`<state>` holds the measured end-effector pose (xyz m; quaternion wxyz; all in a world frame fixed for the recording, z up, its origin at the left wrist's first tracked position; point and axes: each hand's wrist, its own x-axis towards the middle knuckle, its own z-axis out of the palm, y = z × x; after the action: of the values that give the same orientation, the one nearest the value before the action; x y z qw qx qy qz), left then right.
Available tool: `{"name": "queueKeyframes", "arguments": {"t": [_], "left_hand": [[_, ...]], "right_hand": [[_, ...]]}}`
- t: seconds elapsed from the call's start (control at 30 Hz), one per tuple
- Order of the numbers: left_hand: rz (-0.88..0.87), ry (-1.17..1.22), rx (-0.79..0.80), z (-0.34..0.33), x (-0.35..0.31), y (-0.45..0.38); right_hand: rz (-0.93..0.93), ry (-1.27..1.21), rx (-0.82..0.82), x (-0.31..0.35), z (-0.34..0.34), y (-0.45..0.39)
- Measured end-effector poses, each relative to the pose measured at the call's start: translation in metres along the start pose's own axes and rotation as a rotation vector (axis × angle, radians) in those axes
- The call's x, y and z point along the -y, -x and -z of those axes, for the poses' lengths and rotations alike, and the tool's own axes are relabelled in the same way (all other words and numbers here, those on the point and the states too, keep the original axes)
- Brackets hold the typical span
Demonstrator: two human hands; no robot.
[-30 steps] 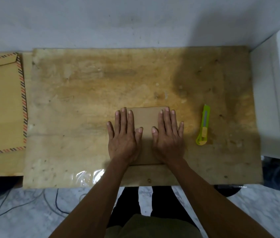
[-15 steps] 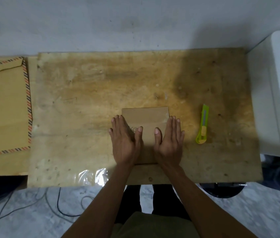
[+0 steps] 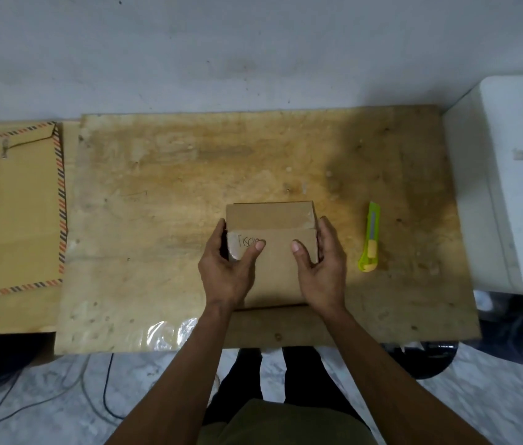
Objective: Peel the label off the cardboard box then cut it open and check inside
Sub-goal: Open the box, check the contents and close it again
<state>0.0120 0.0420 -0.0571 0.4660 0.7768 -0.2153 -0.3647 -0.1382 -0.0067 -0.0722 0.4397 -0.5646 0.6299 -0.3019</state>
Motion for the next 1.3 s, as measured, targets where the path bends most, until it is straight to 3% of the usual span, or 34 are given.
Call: {"name": "queueKeyframes", "arguments": {"t": [0.07, 0.2, 0.37, 0.63, 0.77, 0.9, 1.1, 1.3], "left_hand": [[0.041, 0.089, 0.019, 0.002, -0.004, -0.001], [0.173, 0.322, 0.003, 0.006, -0.014, -0.003], [0.257, 0.472, 0.011, 0.010, -0.023, -0.005], [0.293, 0.508, 0.100, 0.017, -0.022, -0.007], [0.129, 0.308, 0.026, 0.008, -0.014, -0.005], [-0.203, -0.040, 0.050, 0.002, 0.007, -0.006], [-0.563, -0.519, 0.162, -0.005, 0.030, -0.013], [-0.536, -0.816, 0.167, -0.004, 0.035, -0.014]], "right_hand": [[-0.106, -0.173, 0.022, 0.005, 0.005, -0.003], [-0.185, -0.289, 0.020, 0.008, 0.012, -0.016], [-0.205, -0.318, 0.113, 0.014, 0.020, -0.024], [-0.217, -0.302, 0.160, 0.014, 0.019, -0.015], [-0.067, -0.090, 0.104, 0.013, 0.010, -0.012], [0.091, 0.239, 0.040, -0.002, -0.004, -0.008], [0.309, 0.551, 0.140, -0.008, -0.014, -0.011], [0.261, 0.772, 0.260, -0.018, -0.016, -0.003]]}}
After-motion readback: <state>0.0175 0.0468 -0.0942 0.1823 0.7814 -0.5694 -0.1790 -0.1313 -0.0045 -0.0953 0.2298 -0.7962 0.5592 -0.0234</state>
